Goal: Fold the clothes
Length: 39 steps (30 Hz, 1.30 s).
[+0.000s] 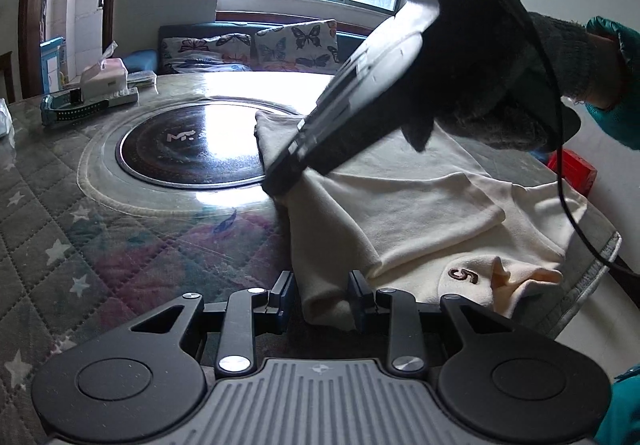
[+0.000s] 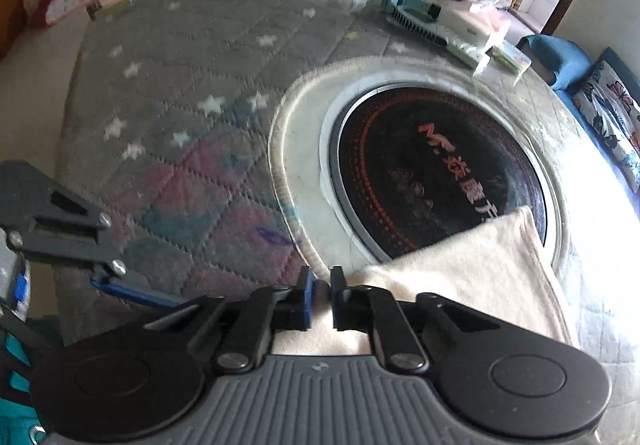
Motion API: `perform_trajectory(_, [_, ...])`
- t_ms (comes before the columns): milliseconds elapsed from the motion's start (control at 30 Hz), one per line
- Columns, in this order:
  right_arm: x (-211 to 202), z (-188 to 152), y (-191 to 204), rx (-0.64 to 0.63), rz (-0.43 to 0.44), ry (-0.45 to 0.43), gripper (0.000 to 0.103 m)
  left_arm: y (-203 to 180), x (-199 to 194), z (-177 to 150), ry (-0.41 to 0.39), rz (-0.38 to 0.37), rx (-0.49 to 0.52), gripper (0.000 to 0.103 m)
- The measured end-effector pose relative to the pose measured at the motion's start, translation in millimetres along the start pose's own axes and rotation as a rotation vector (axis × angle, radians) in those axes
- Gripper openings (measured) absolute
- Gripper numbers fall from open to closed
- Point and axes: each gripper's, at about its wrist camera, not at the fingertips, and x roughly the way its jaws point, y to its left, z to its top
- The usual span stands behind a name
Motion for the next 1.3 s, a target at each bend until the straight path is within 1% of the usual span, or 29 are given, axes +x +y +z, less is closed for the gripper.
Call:
perform_trajectory(200, [8.6,-8.2,-15.3,0.145,0.028,-0.06,0.006,0.0,-2.8,-1.8,0.012,-0.013,0.013,0.031])
perform_trajectory(233, [10.2,-10.3,-18.3,0.179,0.044,-0.07,0.007,0.2,-3.5,-1.5,0.015,-0.012,0.018,0.031])
perform_trajectory(333, [4.5,-15.4,-29.8,0.276,0.088,-0.118,0.008,1.9,-6.0,1.6,0.017,-0.006,0.03,0.033])
perform_trajectory(367, [-4.5,-19.5,-36.2,0.309,0.101,-0.147,0.008,2.9,-6.9,3.7,0.014,-0.004,0.031,0.032])
perform_trajectory(433, [-24.1,-30.6,-41.8,0.337,0.062,-0.181,0.011,4.9,-8.8,8.0,0.009,0.001,0.034,0.032])
perform_trajectory(533, [-50.0,-49.8,-47.9,0.375,0.012,-0.216,0.012,7.8,-11.7,14.3,0.002,0.009,0.039,0.032])
perform_trajectory(633, [-73.2,-79.9,-56.0,0.446,-0.054,-0.213,0.018,9.8,-14.3,20.4,-0.007,0.015,0.047,0.032])
perform_trajectory(767, [-95.6,-136.5,-63.8,0.579,-0.126,-0.184,0.019,-4.0,-15.1,21.7,-0.027,-0.003,0.133,0.032])
perform_trajectory(867, [-104.5,-172.5,-63.0,0.663,-0.146,-0.161,0.019,-12.4,-13.7,17.4,-0.017,-0.006,0.197,0.033])
perform_trajectory(967, [-101.6,-195.1,-60.2,0.727,-0.124,-0.15,0.019,-16.9,-10.8,12.1,0.003,0.013,0.236,0.034])
perform_trajectory(1000, [-98.9,-199.8,-58.3,0.74,-0.116,-0.152,0.019,-17.7,-10.5,10.6,0.008,0.021,0.244,0.034])
perform_trajectory(1067, [-93.0,-208.2,-54.2,0.765,-0.1,-0.157,0.019,-17.7,-10.2,8.6,0.012,0.042,0.25,0.039])
perform_trajectory(1167, [-85.8,-211.9,-49.6,0.78,-0.11,-0.157,0.019,-15.3,-9.8,7.2,0.015,0.071,0.241,0.04])
perform_trajectory(1233, [-84.8,-212.3,-46.5,0.787,-0.115,-0.16,0.023,-13.2,-8.3,7.1,0.018,0.081,0.233,0.04])
perform_trajectory(1300, [-85.6,-213.0,-44.1,0.797,-0.115,-0.164,0.022,-12.2,-5.6,6.6,0.021,0.088,0.23,0.04])
